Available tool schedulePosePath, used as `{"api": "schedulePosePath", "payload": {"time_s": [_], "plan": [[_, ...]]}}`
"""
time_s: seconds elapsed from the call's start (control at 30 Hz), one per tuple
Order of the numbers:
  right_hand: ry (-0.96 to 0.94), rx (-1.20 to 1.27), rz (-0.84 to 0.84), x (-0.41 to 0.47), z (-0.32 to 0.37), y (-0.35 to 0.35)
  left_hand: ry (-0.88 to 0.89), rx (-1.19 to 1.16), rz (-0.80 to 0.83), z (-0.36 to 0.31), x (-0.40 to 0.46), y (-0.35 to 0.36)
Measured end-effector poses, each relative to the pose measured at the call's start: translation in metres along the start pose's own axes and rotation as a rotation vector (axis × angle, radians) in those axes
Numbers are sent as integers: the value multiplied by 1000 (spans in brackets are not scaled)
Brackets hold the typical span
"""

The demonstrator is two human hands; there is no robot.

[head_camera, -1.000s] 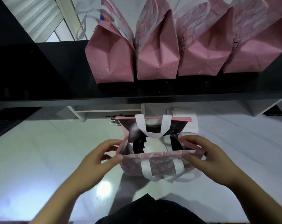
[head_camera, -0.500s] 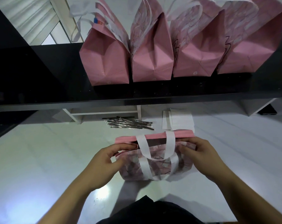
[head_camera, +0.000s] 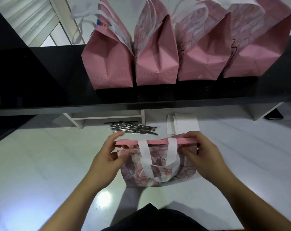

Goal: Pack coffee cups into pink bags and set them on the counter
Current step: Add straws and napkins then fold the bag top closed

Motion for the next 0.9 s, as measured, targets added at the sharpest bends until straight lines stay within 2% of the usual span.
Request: {"api": "schedulePosePath", "payload": {"time_s": [0.27,0.57,0.7,0.8,0.9], "plan": [[-67,-123,-100,-4,2,3,120,184,-92,0,0,2],[-199,-446,-347,-15,-22,16,350,342,-101,8,-4,7],[-247,-565,-392,-15,-24,18,463,484,-151,8,-4,6],[-364,-610,-378,-13,-21,19,640,647,-56,2,0,8],[-424,-607,-365,-11,-21,19,629,746,73,0,4,8]]}}
Point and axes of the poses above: each hand's wrist, its own x-axis towards the middle knuckle, its own y-axis out of the palm, z = x × y, the point moved 3 cm from there along x, towards the middle knuckle, and after that the axes turned 15 degrees about -x, right-handed, at the moved point
